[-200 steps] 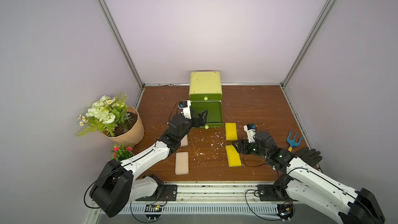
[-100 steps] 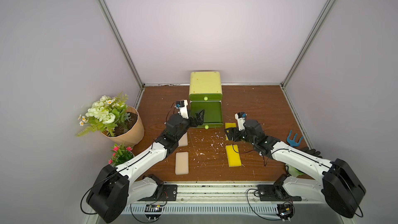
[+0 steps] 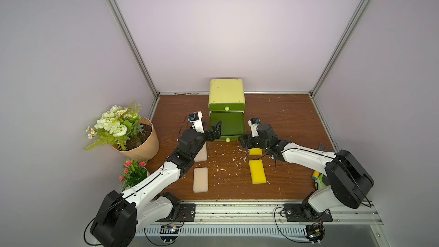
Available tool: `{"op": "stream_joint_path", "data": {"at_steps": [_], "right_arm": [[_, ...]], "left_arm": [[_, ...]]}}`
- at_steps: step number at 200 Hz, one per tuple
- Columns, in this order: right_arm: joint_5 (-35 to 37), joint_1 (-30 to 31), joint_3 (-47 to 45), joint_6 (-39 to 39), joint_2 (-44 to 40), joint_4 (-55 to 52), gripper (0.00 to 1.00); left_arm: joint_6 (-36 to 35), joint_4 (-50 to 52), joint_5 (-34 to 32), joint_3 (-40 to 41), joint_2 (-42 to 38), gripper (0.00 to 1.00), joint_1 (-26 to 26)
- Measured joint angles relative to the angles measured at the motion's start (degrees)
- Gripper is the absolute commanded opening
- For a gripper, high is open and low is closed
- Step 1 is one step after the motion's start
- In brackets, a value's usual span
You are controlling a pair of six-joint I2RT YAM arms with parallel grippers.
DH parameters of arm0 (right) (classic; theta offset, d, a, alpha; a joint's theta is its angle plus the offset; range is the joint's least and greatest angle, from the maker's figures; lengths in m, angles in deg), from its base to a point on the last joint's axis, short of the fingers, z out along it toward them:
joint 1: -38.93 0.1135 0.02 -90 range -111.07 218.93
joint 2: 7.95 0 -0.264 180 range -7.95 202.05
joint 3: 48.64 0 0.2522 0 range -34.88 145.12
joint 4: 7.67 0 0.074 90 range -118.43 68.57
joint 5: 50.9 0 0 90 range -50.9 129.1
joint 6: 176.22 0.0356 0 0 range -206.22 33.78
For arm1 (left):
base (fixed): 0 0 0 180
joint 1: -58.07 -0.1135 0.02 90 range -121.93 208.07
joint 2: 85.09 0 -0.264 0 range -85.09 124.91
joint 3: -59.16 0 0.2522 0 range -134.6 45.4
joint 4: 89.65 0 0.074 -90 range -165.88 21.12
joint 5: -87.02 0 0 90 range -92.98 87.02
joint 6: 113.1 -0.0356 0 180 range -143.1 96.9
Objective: Take the sponge out of the drawer
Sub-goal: Close the drawer in the storage box.
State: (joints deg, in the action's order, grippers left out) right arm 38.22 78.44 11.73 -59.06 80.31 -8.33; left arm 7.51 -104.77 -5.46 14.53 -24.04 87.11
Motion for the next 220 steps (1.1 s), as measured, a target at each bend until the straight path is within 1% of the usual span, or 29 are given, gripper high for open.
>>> {"op": "stream_joint_path", "data": {"at_steps": [32, 89, 143, 199, 220], "right_arm": [[-0.9, 0.1, 2.1, 0.8, 2.8, 1.2, 0.84], [-1.3, 0.1, 8.5, 1.6, 8.8, 4.0, 0.84], [-1.6, -1.4, 13.5, 2.3, 13.9, 5.8, 0.84], [-5.4, -4.1, 16.4, 5.7, 18.9, 10.3, 0.84], [-6.6, -5.0, 17.0, 7.7, 20.3, 12.0, 0.84]], "left_arm": [[-0.4, 0.0, -0.4, 0.2, -0.5, 0.99, -0.2], [-0.7, 0.0, -0.8, 0.2, -0.7, 0.99, -0.3], [-0.7, 0.0, -1.0, 0.7, -0.7, 0.99, -0.7], [-0.7, 0.0, -1.3, 1.2, -0.7, 0.99, -1.4], [-0.6, -0.7, -1.2, 1.6, -0.3, 1.00, -2.5]]}}
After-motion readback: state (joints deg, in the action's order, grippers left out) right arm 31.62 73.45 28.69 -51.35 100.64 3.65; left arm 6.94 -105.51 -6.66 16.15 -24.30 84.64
